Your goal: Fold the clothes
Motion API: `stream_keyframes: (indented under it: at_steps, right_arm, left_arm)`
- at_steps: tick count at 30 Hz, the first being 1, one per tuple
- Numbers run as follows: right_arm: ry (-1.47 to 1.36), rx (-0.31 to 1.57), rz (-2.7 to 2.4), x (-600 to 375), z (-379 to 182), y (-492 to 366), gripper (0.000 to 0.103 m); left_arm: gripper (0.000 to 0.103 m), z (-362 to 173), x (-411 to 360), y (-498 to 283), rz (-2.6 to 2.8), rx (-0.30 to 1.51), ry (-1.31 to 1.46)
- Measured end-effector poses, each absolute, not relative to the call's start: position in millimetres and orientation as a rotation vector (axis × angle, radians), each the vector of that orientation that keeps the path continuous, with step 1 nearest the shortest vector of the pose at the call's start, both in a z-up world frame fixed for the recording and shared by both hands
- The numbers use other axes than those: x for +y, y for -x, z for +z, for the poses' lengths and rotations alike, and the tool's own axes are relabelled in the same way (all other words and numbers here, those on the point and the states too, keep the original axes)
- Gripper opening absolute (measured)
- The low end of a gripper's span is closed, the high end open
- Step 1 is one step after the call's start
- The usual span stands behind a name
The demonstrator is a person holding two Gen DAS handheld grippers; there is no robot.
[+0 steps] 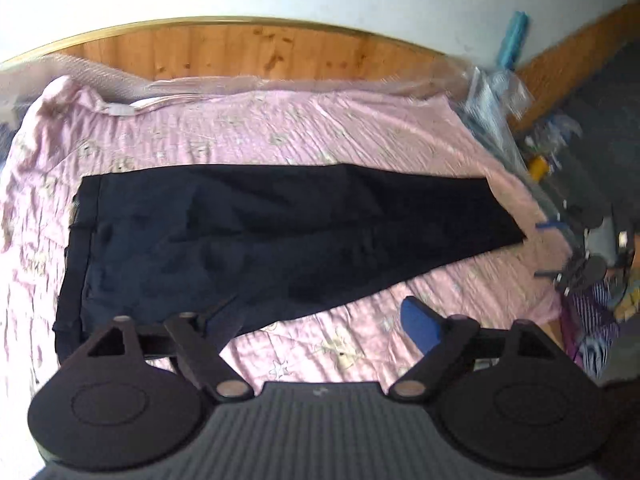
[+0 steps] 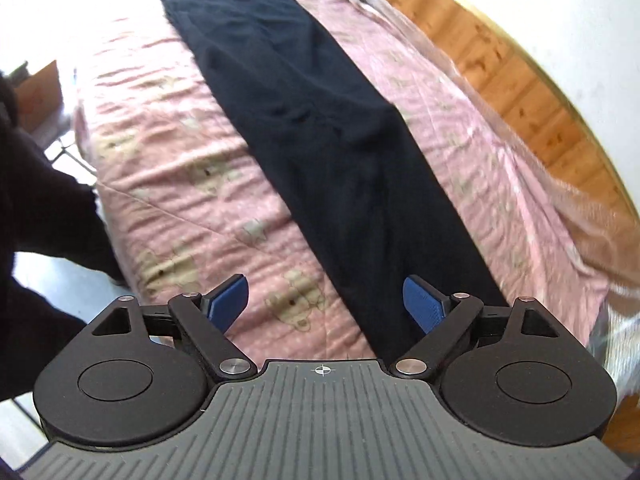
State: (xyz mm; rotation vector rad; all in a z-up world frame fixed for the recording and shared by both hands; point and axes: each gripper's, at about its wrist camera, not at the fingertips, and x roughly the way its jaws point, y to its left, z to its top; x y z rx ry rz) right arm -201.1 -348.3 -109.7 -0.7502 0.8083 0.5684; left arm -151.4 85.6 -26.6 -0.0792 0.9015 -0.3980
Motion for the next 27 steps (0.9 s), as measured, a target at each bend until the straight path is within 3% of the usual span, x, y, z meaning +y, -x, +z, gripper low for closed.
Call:
stream_keyframes:
  at_steps: [4,9,12,13,15,21,22,24,25,27]
  right_arm:
    - [0.596,0.901,0.302,-359.9,-146.5,178.5,0.078]
    - [-0.159,0.871,0.008,-436.1,-169.9,162.9,0.077]
    - [-0.372,0.847,-0.181,-467.7,-189.3,151.2,0.067]
    - [-0.361,0.838,-0.211,-469.1,-191.9,145.5,0.065]
    - [-0.301,0.826,-0.196,-461.8,-194.9,131.4,0.050]
    - [-0.159,0.923,-0.236,-456.3,-226.1,97.3,0.048]
    - [-0.158,0.929,-0.263,-460.8,-225.5,96.4,0.049]
    - [-0.156,0.942,-0.318,-469.6,-224.4,94.6,0.049]
    - [-0.155,0.950,-0.349,-474.1,-223.8,93.6,0.053]
    - [-0.158,0.988,-0.463,-486.2,-220.8,91.3,0.055]
  left_arm:
    - [0.091,-81.5,120.2,151.0,-0.105,0.963,0.317]
    - [0.091,-126.6,149.3,136.2,0.063,1.003,0.406]
    - [0.091,-142.7,165.9,109.8,0.091,1.012,0.414]
    - [0.091,-148.1,169.4,99.6,0.099,1.012,0.413]
    - [0.091,-158.3,177.1,82.5,0.116,1.012,0.413]
    - [0.089,-171.7,213.4,76.3,0.182,1.012,0.453]
    - [0.083,-174.0,219.4,75.2,0.193,1.012,0.460]
    - [0.083,-178.5,231.5,73.1,0.215,1.012,0.473]
    - [0.070,-180.7,237.5,72.1,0.226,1.011,0.480]
    - [0.065,-185.2,249.6,70.0,0.248,1.011,0.493]
